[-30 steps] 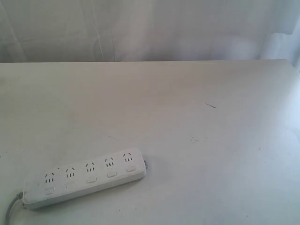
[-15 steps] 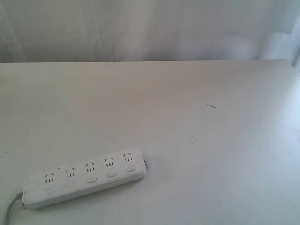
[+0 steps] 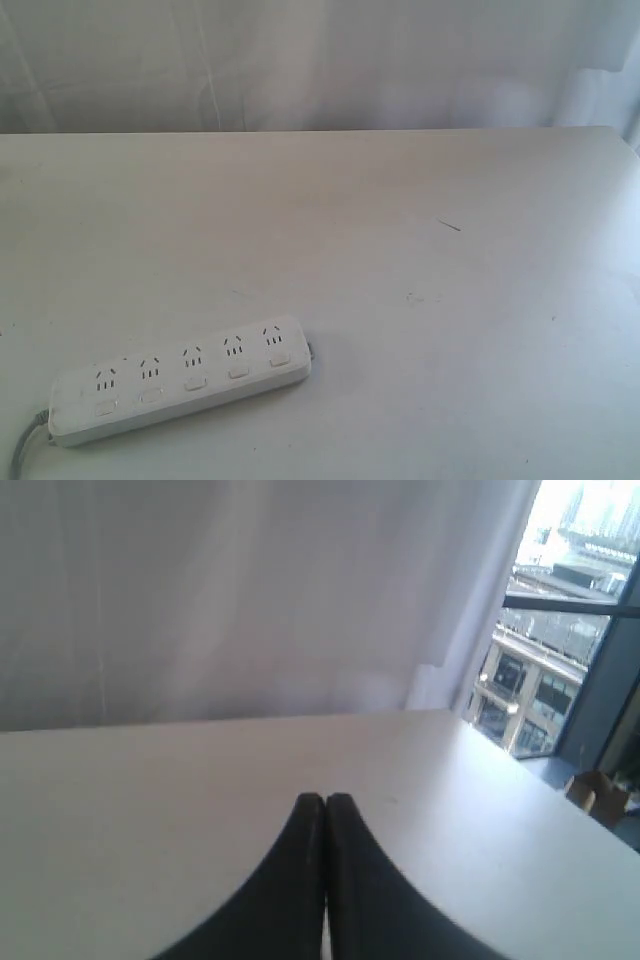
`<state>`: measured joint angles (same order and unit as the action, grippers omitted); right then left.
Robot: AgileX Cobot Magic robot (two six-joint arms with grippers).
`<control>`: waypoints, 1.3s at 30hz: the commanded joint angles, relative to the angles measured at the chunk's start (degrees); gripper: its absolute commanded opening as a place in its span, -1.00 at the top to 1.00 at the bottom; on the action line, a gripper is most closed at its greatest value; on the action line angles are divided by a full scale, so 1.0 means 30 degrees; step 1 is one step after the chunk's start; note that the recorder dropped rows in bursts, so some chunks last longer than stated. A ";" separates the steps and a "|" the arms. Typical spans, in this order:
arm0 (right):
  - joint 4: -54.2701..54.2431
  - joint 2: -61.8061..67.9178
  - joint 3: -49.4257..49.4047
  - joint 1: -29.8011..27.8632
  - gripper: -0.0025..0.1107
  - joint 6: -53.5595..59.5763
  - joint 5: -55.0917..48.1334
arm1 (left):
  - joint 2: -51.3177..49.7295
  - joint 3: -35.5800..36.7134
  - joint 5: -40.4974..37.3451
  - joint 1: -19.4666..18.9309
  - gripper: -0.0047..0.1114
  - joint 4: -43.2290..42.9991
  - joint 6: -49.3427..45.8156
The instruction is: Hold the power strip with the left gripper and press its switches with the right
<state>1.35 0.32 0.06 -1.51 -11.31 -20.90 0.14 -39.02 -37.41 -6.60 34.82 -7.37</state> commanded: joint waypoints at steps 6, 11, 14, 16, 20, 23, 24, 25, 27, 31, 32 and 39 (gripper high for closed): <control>0.0043 -0.0107 -0.0020 0.0136 0.96 -0.0006 0.0127 | -0.0048 -0.0143 0.6251 -0.0021 0.92 0.0353 -0.1946; 0.0043 -0.0107 -0.0020 0.0136 0.96 -0.0006 0.0127 | -0.0706 -0.0547 0.5528 -0.0021 0.92 0.0426 -0.5565; 0.0043 -0.0107 -0.0020 0.0136 0.96 -0.0006 0.0127 | -0.2991 -0.1567 0.2864 -0.0021 0.92 0.1359 -0.9334; 0.0043 -0.0107 -0.0020 0.0136 0.96 -0.0006 0.0127 | -0.5037 -0.2759 0.0596 -0.0021 0.92 0.2200 -1.2449; 0.0043 -0.0107 -0.0020 0.0136 0.96 -0.0006 0.0127 | -0.8435 -0.5416 -0.2759 -0.0021 0.92 0.2457 -1.6468; 0.0043 -0.0107 -0.0020 0.0136 0.96 -0.0006 0.0127 | -1.0349 -0.7160 -0.4004 -0.0021 0.92 0.1889 -1.7200; 0.0043 -0.0107 -0.0020 0.0136 0.96 -0.0006 0.0127 | -1.0997 -0.7724 -0.4590 -0.0021 0.92 0.1682 -1.7263; 0.0043 -0.0107 -0.0020 0.0136 0.96 -0.0006 0.0127 | -1.1529 -0.8208 -0.5133 -0.0021 0.92 0.1447 -1.7308; 0.0043 -0.0107 -0.0020 0.0136 0.96 -0.0006 0.0127 | -1.2862 -0.8884 -0.6244 -0.0021 0.92 0.0982 -1.7351; 0.0043 -0.0107 -0.0020 0.0136 0.96 -0.0006 0.0127 | -1.5245 -0.9495 -0.8245 0.0016 0.92 -0.0263 -1.7548; 0.0043 -0.0107 -0.0020 0.0136 0.96 -0.0006 0.0127 | -1.5874 -0.9493 -0.8520 0.0016 0.92 -0.0588 -1.7605; 0.0043 -0.0107 -0.0020 0.0136 0.96 -0.0006 0.0127 | -1.8295 -0.9493 -0.8854 0.1400 0.92 -0.2981 -1.7262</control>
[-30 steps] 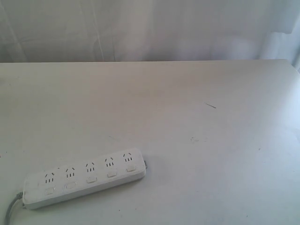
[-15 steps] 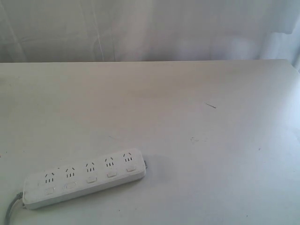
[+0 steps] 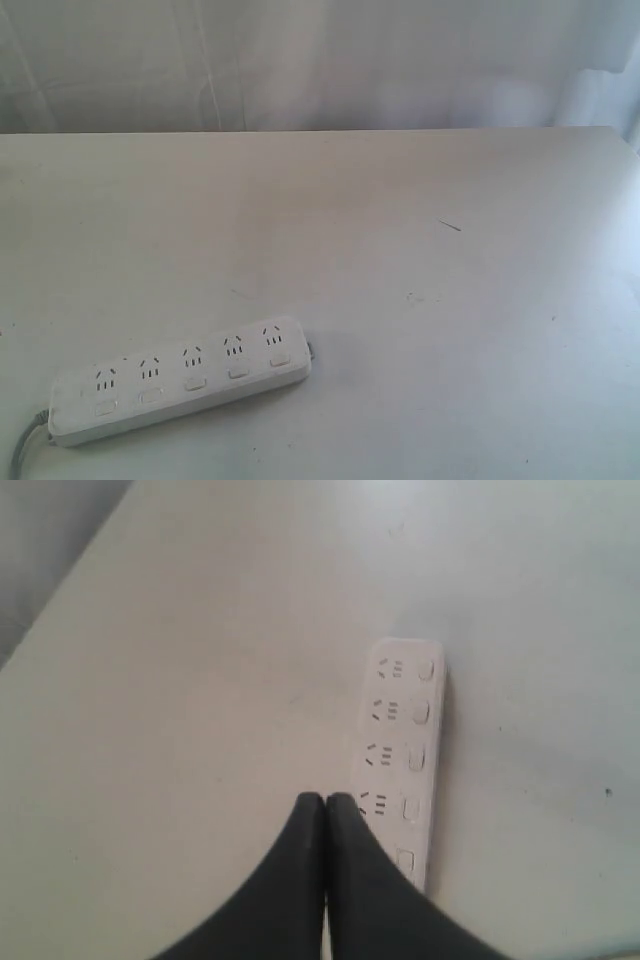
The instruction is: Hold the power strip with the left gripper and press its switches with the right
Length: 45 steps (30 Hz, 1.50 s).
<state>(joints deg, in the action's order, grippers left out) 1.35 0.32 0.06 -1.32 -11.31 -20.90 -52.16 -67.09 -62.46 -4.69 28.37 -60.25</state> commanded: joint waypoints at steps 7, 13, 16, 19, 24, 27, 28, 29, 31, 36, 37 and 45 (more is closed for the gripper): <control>0.0043 -0.0107 -0.0020 0.0071 0.96 -0.0006 0.0127 | -0.2282 -0.0100 -0.0429 0.2888 0.92 -0.1413 0.1468; 0.0043 -0.0107 -0.0020 0.0071 0.96 -0.0006 0.0127 | -0.2978 -0.0063 0.0078 0.5743 0.92 -0.1228 0.2735; 0.0043 -0.0107 -0.0020 0.0071 0.96 -0.0006 0.0127 | -0.3059 -0.0063 0.0852 0.8046 0.92 0.0715 0.3957; 0.0043 -0.0107 -0.0020 0.0071 0.96 -0.0006 0.0127 | -0.3081 -0.0063 0.1581 0.9677 0.92 0.0110 0.3957; 0.0043 -0.0107 -0.0020 0.0071 0.96 -0.0006 0.0127 | -0.4048 -0.0063 0.0085 1.0565 0.92 -0.2906 0.3957; 0.0043 -0.0107 -0.0020 0.0071 0.96 -0.0006 0.0127 | -0.4165 0.0152 0.0352 1.0582 0.92 -0.3467 0.4380; 0.0043 -0.0107 -0.0020 0.0071 0.96 -0.0006 0.0127 | -0.4165 0.0152 0.0681 1.0612 0.92 -0.3945 0.4568; 0.0043 -0.0107 -0.0020 0.0071 0.96 -0.0006 0.0127 | -0.4165 0.0152 0.1296 1.0783 0.92 -0.4847 0.4877; 0.0043 -0.0107 -0.0020 0.0071 0.96 -0.0006 0.0127 | -0.4165 0.0152 0.2643 1.1314 0.92 -0.6852 0.5821; 0.0043 -0.0107 -0.0020 0.0071 0.96 -0.0006 0.0127 | -0.4165 0.0152 0.6755 1.2205 0.92 -1.3971 1.0931; 0.0043 -0.0107 -0.0020 0.0071 0.96 -0.0006 0.0127 | -0.4165 0.0152 0.7263 1.2316 0.92 -1.5081 1.2280; 0.0043 -0.0107 -0.0020 0.0071 0.96 -0.0006 0.0127 | -0.4357 0.0613 0.5970 1.2486 0.92 -1.6178 1.2343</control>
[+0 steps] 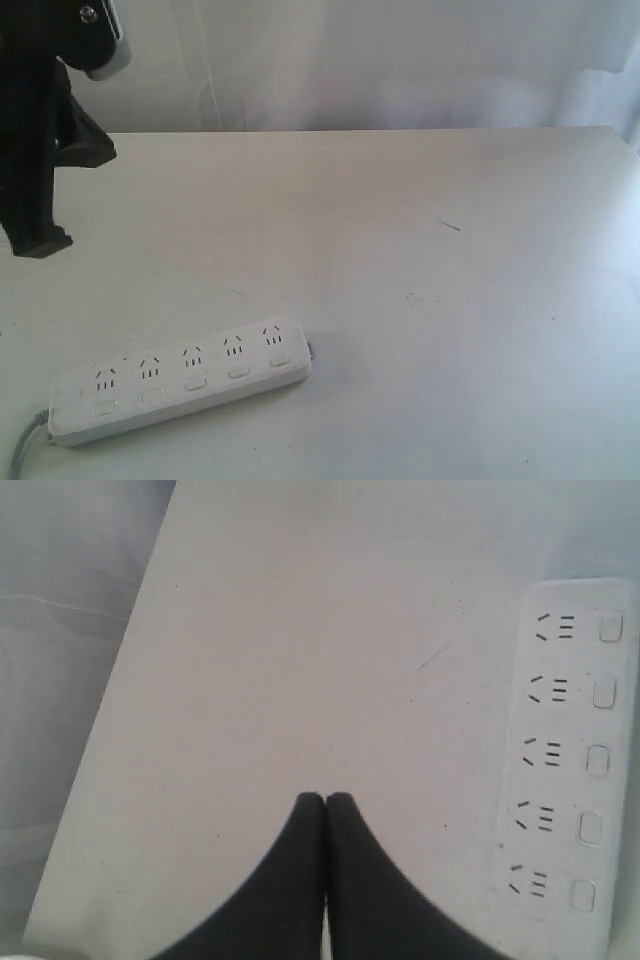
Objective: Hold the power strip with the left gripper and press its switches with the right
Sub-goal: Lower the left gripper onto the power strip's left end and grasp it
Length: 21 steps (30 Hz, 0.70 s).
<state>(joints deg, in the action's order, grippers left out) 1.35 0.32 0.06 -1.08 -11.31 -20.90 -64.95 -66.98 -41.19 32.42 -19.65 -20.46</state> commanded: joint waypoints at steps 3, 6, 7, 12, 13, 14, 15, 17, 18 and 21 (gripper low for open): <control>0.0043 -0.0107 -0.0020 -0.0007 0.96 -0.0006 0.0127 | -0.0948 0.1623 -0.2679 0.0115 0.92 0.0863 -0.4712; 0.0043 -0.0107 -0.0020 -0.0007 0.96 -0.0006 0.0127 | -0.2613 0.1985 -0.3201 0.0115 0.92 0.1199 -0.6102; 0.0043 -0.0107 -0.0020 -0.0007 0.96 -0.0006 0.0127 | -0.3013 0.1950 -0.3103 0.0115 0.92 0.1402 -0.6102; 0.0043 -0.0107 -0.0020 -0.0007 0.96 -0.0006 0.0127 | -0.6101 0.1868 -0.2427 0.0078 0.92 0.2503 -0.5472; 0.0043 -0.0107 -0.0020 -0.0007 0.96 -0.0006 0.0127 | -0.6531 0.1868 -0.2163 0.0078 0.85 0.2414 -0.5356; 0.0043 -0.0107 -0.0020 -0.0007 0.96 -0.0006 0.0127 | -0.6810 0.1868 -0.1893 0.0078 0.76 0.2414 -0.5099; 0.0043 -0.0107 -0.0020 -0.0007 0.96 -0.0006 0.0127 | -0.7131 0.1868 -0.1813 0.0078 0.50 0.2414 -0.4952; 0.0043 -0.0107 -0.0020 -0.0007 0.96 -0.0006 0.0127 | -0.7576 0.1868 -0.2015 0.0078 -0.12 0.2373 -0.3660; 0.0043 -0.0107 -0.0020 -0.0007 0.96 -0.0006 0.0127 | -0.7714 0.1868 -0.2105 0.0078 -0.42 0.2225 -0.3133; 0.0043 -0.0107 -0.0020 -0.0007 0.96 -0.0006 0.0127 | -0.7881 0.1868 -0.2800 0.0078 -0.72 0.2187 -0.2877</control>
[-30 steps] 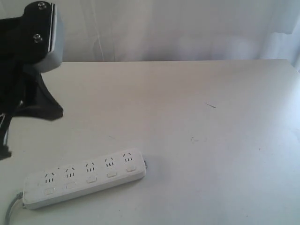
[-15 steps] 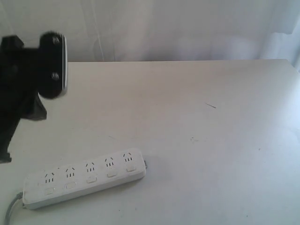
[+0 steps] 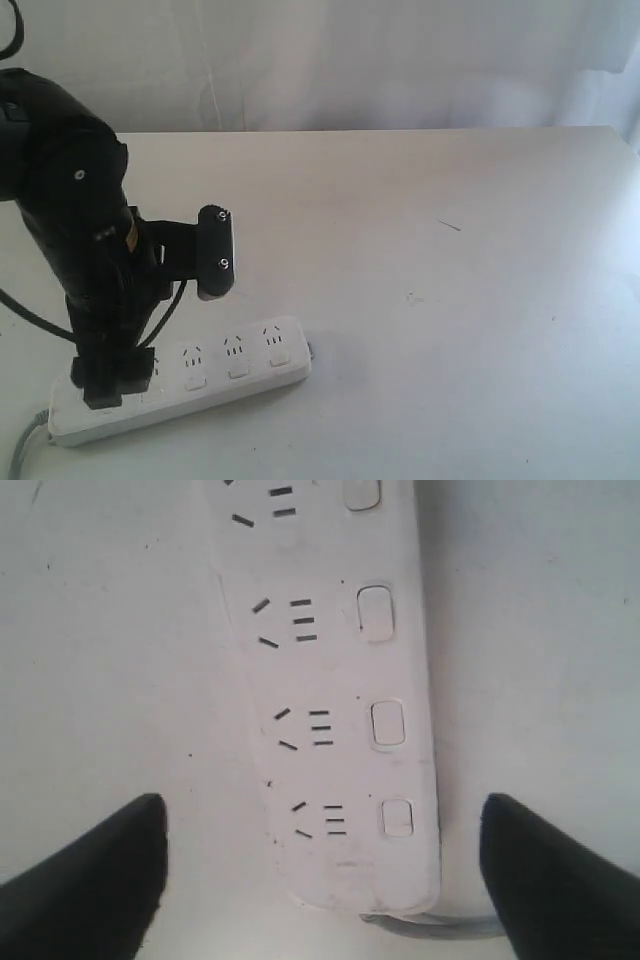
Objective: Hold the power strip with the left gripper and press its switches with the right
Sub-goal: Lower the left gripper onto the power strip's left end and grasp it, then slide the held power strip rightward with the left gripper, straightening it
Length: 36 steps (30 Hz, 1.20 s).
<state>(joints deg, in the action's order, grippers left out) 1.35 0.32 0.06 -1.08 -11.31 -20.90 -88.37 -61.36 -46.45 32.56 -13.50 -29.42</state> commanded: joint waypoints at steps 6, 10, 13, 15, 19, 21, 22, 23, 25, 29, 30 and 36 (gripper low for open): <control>0.0043 -0.0107 -0.0020 -0.0007 0.96 -0.0006 0.0127 | -0.0246 0.0027 -0.0901 -0.0610 -0.70 0.1412 -0.0354; 0.0043 -0.0107 -0.0020 -0.0007 0.96 -0.0006 0.0127 | -0.0688 0.0027 -0.1042 -0.1835 -0.70 0.2328 -0.0869; 0.0043 -0.0107 -0.0020 -0.0007 0.96 -0.0006 0.0127 | -0.0901 0.0027 -0.0664 -0.2477 -0.70 0.2936 -0.1918; 0.0043 -0.0107 -0.0020 -0.0007 0.96 -0.0006 0.0127 | -0.1043 0.0027 -0.0243 -0.2662 -0.70 0.2979 -0.2050; 0.0043 -0.0107 -0.0020 -0.0007 0.96 -0.0006 0.0127 | -0.1638 0.0027 -0.0240 -0.2709 -0.70 0.3018 -0.2259; 0.0043 -0.0107 -0.0020 -0.0007 0.96 -0.0006 0.0127 | -0.2035 0.0027 -0.0240 -0.2709 -0.70 0.3018 -0.2259; 0.0043 -0.0107 -0.0020 -0.0007 0.96 -0.0006 0.0127 | -0.2219 0.0027 -0.0240 -0.2709 -0.70 0.3018 -0.2259; 0.0043 -0.0107 -0.0020 -0.0007 0.96 -0.0006 0.0127 | -0.2387 0.0027 -0.0189 -0.2709 -0.70 0.3018 -0.2259; 0.0043 -0.0107 -0.0020 -0.0007 0.96 -0.0006 0.0127 | -0.2671 0.0027 -0.0004 -0.2709 -0.70 0.2980 -0.2259; 0.0043 -0.0107 -0.0020 -0.0007 0.96 -0.0006 0.0127 | -0.3386 0.0027 0.0231 -0.2709 -0.70 0.2980 -0.2259; 0.0043 -0.0107 -0.0020 -0.0007 0.96 -0.0006 0.0127 | -0.3556 0.0027 0.0290 -0.2709 -0.70 0.2980 -0.2259; 0.0043 -0.0107 -0.0020 -0.0007 0.96 -0.0006 0.0127 | -0.4517 0.0027 0.0926 -0.2709 -0.70 0.2980 -0.2216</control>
<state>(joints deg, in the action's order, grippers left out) 1.35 0.32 0.06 -1.08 -11.31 -20.90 -101.09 -61.36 -43.77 24.57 -5.35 -35.97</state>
